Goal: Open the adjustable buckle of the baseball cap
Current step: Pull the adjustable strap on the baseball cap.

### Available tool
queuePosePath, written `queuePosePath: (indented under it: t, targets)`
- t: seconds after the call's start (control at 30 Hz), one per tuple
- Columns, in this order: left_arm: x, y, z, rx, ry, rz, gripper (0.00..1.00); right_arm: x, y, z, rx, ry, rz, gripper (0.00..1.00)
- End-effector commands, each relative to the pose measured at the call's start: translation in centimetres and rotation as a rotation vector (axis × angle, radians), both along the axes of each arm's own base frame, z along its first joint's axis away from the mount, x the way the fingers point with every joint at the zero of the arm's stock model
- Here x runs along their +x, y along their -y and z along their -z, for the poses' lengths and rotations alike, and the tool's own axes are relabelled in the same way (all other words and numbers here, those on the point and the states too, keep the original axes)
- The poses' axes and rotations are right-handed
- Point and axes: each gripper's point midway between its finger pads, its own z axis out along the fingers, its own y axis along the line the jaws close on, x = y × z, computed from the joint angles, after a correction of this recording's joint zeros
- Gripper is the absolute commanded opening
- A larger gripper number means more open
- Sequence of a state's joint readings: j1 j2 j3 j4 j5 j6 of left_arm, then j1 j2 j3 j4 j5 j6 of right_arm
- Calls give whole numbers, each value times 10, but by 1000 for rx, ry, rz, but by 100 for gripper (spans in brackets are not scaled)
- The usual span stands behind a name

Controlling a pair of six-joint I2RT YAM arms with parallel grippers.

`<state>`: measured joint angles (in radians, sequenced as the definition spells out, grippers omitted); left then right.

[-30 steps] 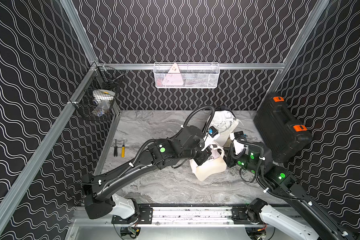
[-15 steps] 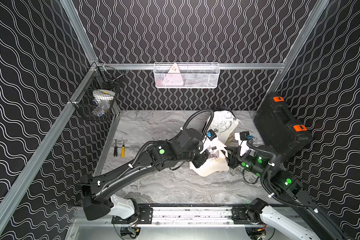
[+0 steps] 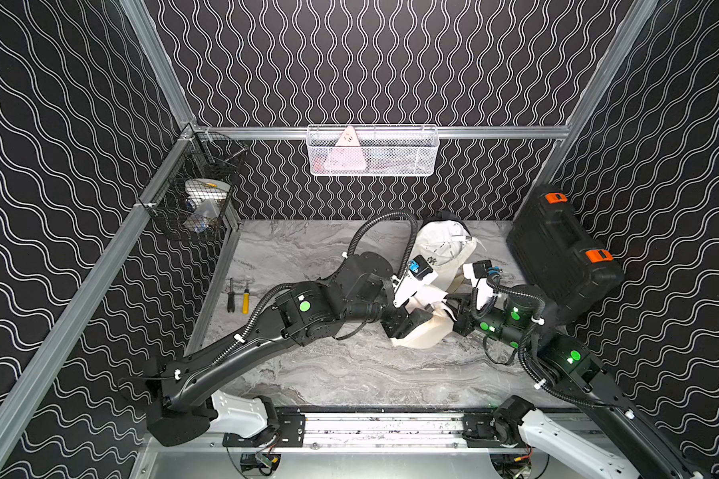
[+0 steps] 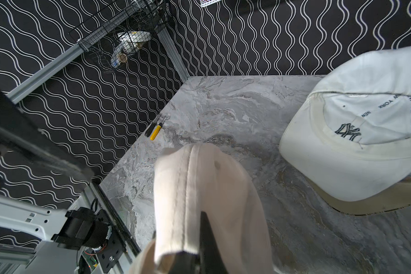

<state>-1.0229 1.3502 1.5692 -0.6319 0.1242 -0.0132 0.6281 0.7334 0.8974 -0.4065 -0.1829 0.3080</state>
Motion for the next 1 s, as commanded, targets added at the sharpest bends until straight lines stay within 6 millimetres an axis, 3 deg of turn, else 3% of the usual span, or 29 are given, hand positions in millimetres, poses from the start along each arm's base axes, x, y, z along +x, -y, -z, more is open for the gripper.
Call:
queuePosePath:
  t: [0.0, 0.3, 0.6, 0.77, 0.97]
  targets:
    - [-6, 13, -11, -34, 41, 60, 67, -1, -5, -6, 33, -11, -15, 0]
    - [3, 29, 4, 14, 95, 49, 66, -3, -12, -6, 63, -37, -48, 0]
    - [17, 39, 7, 0, 132, 9, 56, -9, -17, -10, 91, -48, -87, 0]
    - [17, 45, 11, 5, 120, 25, 48, -11, -16, -12, 95, -42, -87, 0]
    - [17, 46, 12, 4, 118, 25, 27, -11, -14, -14, 96, -36, -84, 0]
